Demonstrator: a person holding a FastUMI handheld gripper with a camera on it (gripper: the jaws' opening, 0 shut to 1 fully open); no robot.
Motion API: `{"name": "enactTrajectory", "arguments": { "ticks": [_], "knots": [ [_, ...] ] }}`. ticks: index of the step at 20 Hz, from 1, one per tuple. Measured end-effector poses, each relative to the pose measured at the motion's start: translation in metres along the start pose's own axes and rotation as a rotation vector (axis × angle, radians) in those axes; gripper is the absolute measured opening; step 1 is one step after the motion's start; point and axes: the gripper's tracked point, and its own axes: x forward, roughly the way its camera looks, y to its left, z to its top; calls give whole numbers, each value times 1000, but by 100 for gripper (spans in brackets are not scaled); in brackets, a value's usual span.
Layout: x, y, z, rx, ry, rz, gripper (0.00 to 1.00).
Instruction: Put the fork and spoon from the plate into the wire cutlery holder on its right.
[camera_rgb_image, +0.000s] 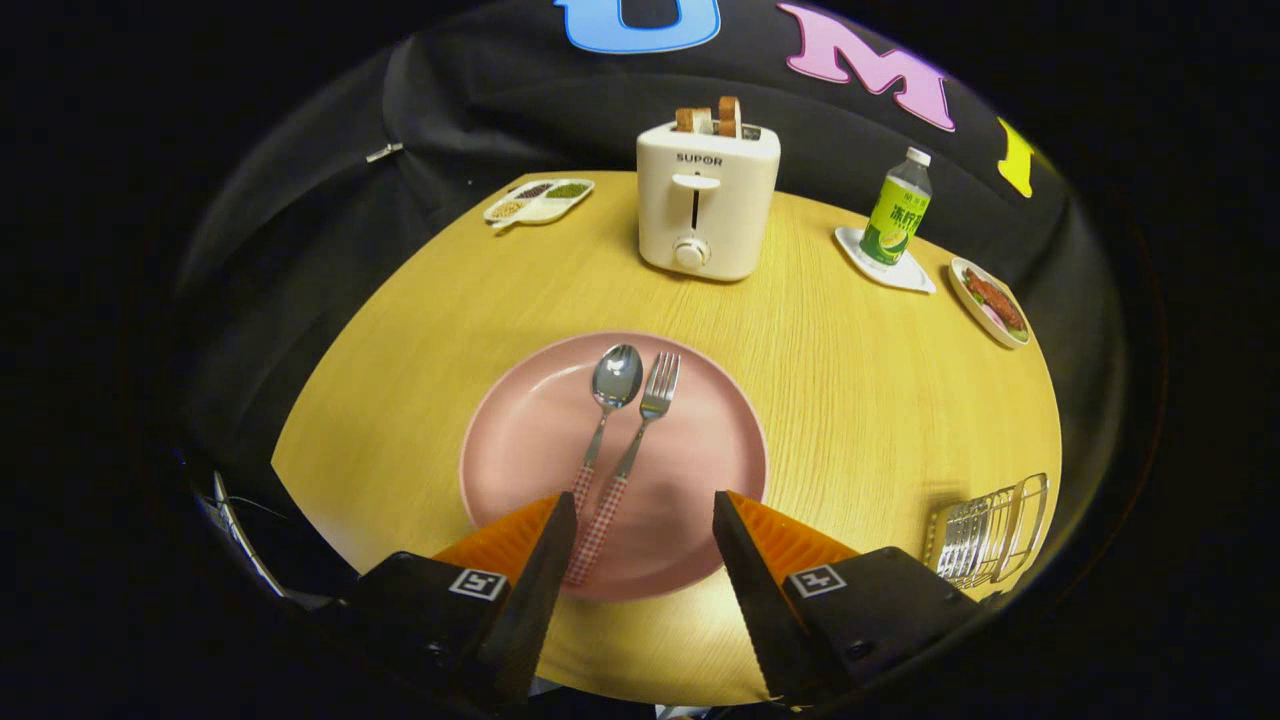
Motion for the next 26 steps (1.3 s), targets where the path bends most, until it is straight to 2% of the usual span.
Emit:
{"name": "enactTrajectory", "arguments": {
  "ticks": [2,9,12,15,16,19,20,21,26],
  "knots": [
    [11,2,-6,13,36,0,78],
    [31,15,-25,75,132,35,71],
    [32,20,-28,100,155,52,47],
    [36,21,-31,107,187,69,45],
    [35,21,-28,112,183,70,33],
    [34,19,-28,114,203,78,28],
    [36,18,-28,133,221,87,15],
    [37,21,-29,137,233,106,12],
    [19,14,-22,213,249,165,9]
  ]
}}
